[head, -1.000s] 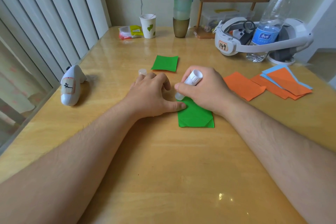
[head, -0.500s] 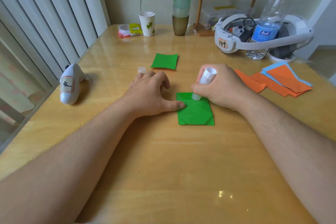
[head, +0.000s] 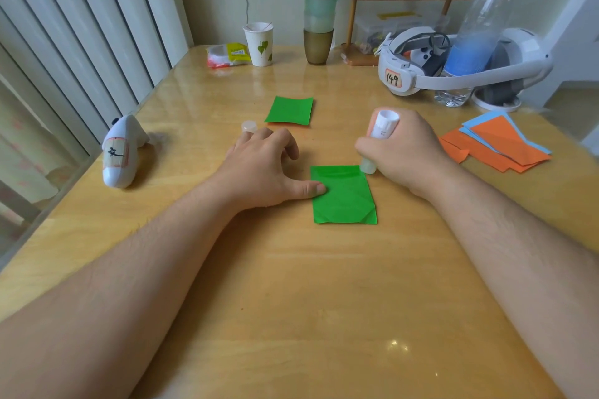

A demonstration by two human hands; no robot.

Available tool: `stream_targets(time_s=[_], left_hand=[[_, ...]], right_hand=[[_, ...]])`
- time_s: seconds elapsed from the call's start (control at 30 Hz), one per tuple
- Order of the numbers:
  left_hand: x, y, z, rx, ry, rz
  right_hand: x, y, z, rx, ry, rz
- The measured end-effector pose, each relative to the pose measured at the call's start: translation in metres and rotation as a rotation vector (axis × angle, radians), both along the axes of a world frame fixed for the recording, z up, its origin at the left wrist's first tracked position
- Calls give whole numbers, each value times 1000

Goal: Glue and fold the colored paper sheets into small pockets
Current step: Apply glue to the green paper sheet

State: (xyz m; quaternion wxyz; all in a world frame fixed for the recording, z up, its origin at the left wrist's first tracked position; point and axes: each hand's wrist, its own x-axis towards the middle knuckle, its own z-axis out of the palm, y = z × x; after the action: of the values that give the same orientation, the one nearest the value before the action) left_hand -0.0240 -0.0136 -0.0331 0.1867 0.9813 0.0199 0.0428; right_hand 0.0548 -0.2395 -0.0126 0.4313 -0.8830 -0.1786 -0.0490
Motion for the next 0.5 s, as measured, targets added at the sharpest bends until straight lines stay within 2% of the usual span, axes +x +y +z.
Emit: stream_targets(time_s=[0.07, 0.17, 0.3, 0.5], left_hand=[[0, 0, 0, -5, 2, 1], [1, 0, -1, -2, 0, -1], [1, -1, -1, -11, 4, 1], [2, 0, -2, -12, 1, 5]], right_hand=[[1, 2, 1, 129, -23, -61], [-1, 9, -1, 176, -15, -27], [-6, 24, -8, 116, 13, 77], [-15, 35, -7, -4, -7, 108]])
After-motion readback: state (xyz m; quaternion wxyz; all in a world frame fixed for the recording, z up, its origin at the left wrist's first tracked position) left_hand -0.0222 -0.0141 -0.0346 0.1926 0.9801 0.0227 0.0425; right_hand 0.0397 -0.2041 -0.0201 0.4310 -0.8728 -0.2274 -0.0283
